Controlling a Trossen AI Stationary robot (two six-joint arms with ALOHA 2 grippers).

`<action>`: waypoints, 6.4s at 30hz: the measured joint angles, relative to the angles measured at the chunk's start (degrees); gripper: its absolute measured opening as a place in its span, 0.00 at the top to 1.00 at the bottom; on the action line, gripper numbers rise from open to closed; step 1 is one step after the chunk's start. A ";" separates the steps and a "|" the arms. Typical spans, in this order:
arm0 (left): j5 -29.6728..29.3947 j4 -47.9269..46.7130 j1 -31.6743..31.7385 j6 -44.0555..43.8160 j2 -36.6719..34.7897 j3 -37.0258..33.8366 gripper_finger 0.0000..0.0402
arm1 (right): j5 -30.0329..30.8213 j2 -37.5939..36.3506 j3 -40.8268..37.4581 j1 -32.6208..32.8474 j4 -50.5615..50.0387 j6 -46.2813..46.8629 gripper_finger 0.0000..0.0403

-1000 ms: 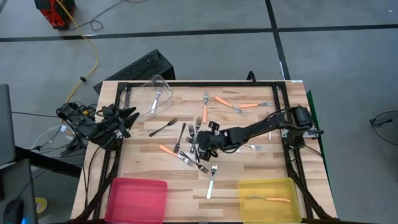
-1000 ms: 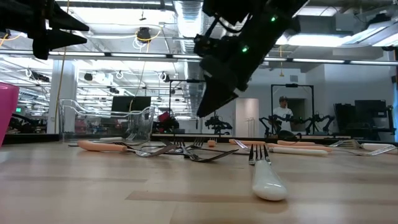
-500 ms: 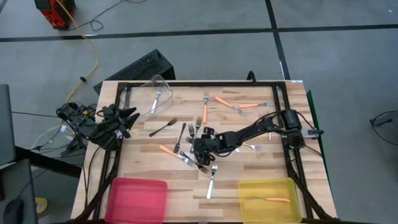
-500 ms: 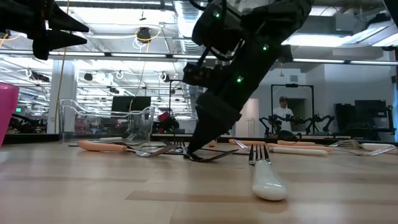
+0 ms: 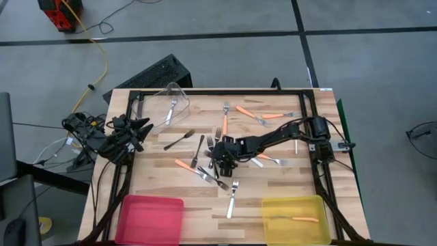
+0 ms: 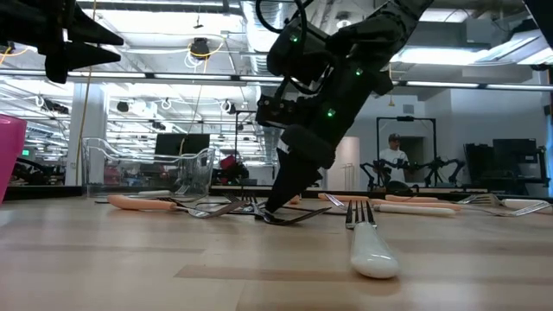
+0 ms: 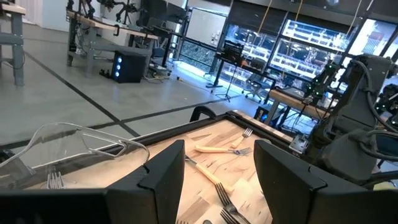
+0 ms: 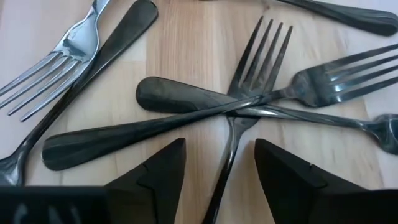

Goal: Sort silverware by color (type)
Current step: Put the black fork into the red bin

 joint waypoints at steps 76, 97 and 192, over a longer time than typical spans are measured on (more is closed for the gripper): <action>-0.23 0.00 0.00 -0.02 0.02 -0.02 0.56 | -5.37 -5.24 11.41 -2.27 4.89 0.06 0.94; -0.24 0.14 0.00 -0.02 0.02 -0.02 0.56 | -5.53 -4.55 11.26 2.45 23.08 -5.64 0.94; -0.14 -1.53 0.02 0.11 0.00 -0.02 0.56 | -7.12 42.86 60.11 15.07 30.11 8.19 0.94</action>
